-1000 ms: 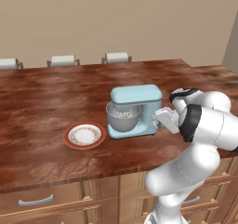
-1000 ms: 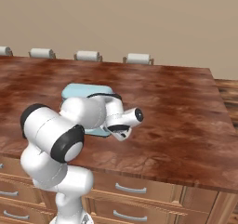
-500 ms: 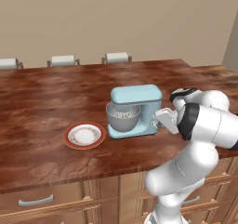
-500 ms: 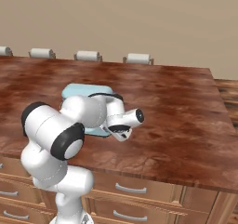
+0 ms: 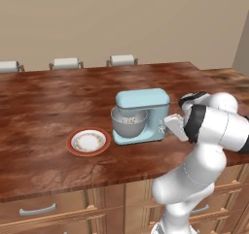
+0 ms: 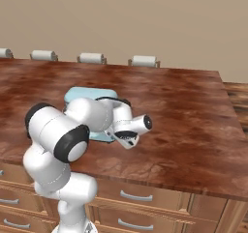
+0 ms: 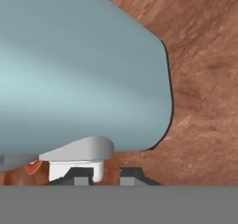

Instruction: Add butter and sugar cubes to the stand mixer bowl and then turn on the stand mixer to begin making frosting.

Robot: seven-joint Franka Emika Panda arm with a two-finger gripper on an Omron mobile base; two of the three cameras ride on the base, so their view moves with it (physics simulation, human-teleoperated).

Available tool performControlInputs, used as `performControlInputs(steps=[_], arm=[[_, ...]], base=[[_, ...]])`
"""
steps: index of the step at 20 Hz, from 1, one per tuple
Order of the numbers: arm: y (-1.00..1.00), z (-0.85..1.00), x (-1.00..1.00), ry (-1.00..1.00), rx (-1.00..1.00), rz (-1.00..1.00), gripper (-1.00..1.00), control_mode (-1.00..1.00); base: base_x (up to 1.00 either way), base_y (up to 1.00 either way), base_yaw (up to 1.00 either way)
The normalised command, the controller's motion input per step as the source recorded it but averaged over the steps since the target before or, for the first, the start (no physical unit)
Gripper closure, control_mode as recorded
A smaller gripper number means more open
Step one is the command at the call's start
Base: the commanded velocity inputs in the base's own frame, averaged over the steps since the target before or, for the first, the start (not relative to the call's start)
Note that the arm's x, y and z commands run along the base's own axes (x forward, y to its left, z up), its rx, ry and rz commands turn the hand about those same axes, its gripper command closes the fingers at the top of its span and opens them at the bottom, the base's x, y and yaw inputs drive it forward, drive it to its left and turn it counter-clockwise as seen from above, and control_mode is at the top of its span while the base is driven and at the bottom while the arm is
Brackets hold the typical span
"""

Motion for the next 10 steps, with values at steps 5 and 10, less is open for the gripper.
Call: performControlInputs(steps=[5, 10], arm=[[0.23, -0.42, 0.0, 0.11, 0.12, 0.0, 1.0, -1.0], [0.37, -0.38, 0.0, 0.11, 0.12, 0.0, 1.0, -1.0]], base=[[0.0, 0.0, 0.0], [0.0, 0.0, 0.0]])
